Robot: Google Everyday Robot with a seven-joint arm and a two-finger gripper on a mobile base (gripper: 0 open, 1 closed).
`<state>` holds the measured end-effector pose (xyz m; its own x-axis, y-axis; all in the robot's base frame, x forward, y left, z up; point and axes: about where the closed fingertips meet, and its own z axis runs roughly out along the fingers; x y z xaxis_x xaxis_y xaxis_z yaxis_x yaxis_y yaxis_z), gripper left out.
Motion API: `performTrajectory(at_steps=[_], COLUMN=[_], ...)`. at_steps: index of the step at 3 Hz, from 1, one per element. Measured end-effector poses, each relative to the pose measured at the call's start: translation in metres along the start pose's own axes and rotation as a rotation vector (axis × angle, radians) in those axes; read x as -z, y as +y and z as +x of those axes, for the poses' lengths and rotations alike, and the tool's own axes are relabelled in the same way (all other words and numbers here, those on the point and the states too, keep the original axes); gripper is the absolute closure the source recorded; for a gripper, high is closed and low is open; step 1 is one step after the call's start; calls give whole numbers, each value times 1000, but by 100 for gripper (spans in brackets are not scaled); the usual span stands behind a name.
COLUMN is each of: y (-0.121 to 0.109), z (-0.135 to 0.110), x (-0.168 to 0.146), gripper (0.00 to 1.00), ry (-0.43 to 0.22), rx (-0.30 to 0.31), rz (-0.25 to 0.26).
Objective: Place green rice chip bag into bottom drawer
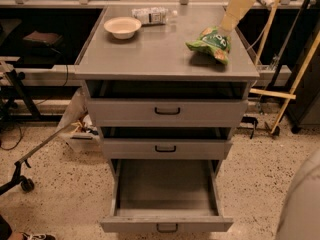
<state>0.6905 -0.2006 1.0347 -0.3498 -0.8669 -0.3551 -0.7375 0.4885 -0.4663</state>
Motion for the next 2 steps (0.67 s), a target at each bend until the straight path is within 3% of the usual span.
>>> performTrajectory(at_steps=[1,2], y=[-6,-31], z=[1,-19], x=[-13,-46], gripper=[0,0], ry=[-84,-203], rx=[-36,-86], rz=[-20,-4])
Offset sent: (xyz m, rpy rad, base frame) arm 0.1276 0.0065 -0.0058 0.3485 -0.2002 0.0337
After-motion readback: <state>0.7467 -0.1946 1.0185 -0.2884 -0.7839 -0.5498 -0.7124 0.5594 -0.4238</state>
